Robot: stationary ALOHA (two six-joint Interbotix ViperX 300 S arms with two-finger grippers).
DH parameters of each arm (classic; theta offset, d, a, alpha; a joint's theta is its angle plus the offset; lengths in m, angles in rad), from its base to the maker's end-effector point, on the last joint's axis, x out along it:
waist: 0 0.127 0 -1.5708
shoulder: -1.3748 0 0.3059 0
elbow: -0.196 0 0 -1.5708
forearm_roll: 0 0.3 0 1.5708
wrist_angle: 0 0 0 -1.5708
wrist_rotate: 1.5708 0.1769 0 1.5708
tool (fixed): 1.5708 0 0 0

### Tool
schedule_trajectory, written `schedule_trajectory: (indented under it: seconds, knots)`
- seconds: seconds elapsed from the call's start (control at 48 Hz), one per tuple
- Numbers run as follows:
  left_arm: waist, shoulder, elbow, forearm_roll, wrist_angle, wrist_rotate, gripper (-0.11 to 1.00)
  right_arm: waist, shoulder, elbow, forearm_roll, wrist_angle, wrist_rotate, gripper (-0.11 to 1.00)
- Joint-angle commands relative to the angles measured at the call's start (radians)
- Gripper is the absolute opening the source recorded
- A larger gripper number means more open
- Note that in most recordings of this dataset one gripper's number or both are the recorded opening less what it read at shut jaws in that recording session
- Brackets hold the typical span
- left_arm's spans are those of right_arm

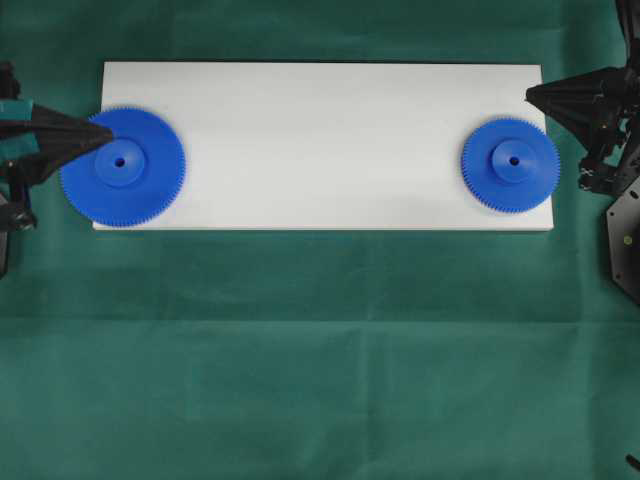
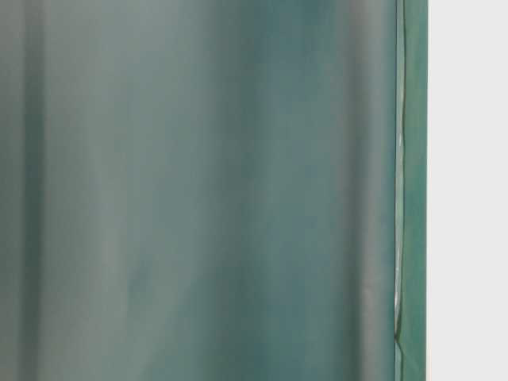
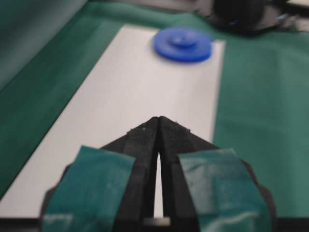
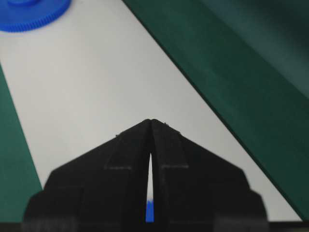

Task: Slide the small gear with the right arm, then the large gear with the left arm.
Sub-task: 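Lower the left gripper onto the hub of the left blue gear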

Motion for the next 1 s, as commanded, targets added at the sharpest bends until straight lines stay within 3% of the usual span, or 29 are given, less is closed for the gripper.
schedule_trajectory:
  seconds: [0.0,0.188,0.605,0.98]
  knots:
    - [0.034,-0.003,-0.029,-0.002,0.071,0.000,0.00,0.003,0.002,-0.008,-0.002,-0.011,0.002,0.50]
    - [0.049,0.009,-0.067,-0.002,0.245,0.000,0.00,0.003,0.003,-0.003,-0.002,-0.009,0.002,0.50]
    - [0.069,0.155,-0.117,-0.002,0.459,-0.037,0.00,0.005,0.011,0.003,-0.002,-0.009,0.005,0.50]
    - [0.121,0.308,-0.127,-0.002,0.522,-0.044,0.00,0.020,0.011,0.005,-0.002,-0.011,0.006,0.50]
